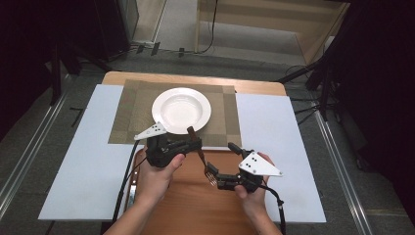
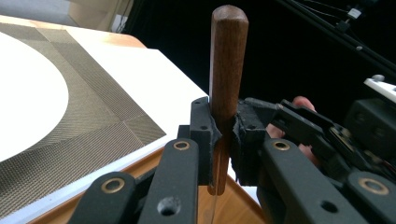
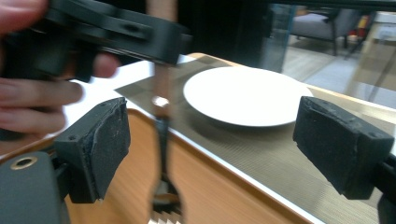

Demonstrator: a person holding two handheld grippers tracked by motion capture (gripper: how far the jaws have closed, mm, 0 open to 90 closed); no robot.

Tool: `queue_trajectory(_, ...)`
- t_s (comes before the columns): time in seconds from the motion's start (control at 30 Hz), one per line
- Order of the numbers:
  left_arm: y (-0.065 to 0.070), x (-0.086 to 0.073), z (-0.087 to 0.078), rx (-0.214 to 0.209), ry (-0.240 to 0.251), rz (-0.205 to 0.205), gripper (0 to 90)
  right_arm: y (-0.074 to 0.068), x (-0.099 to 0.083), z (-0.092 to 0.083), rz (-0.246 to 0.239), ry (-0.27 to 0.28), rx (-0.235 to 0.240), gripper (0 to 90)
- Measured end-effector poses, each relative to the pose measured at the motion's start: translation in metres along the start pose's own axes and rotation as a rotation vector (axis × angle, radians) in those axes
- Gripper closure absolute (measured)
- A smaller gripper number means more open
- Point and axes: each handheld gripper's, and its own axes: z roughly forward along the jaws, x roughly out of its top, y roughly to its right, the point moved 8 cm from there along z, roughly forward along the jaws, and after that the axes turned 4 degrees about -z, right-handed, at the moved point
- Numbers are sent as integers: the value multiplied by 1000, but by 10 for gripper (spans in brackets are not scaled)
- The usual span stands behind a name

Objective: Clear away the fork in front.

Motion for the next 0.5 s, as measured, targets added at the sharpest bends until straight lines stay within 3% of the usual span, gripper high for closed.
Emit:
queue_trajectory(0.07, -1, 0, -3, 1, -6, 4, 796, 8, -3, -5, 6, -6, -14, 80)
queue_trajectory(0.13, -3, 1, -7, 5, -10, 4, 796, 15, -6, -10, 15, -6, -8, 0)
queue_trajectory(0.5, -11, 0, -22, 5, -22, 5, 797, 58, -23, -42, 55, -20, -121, 0)
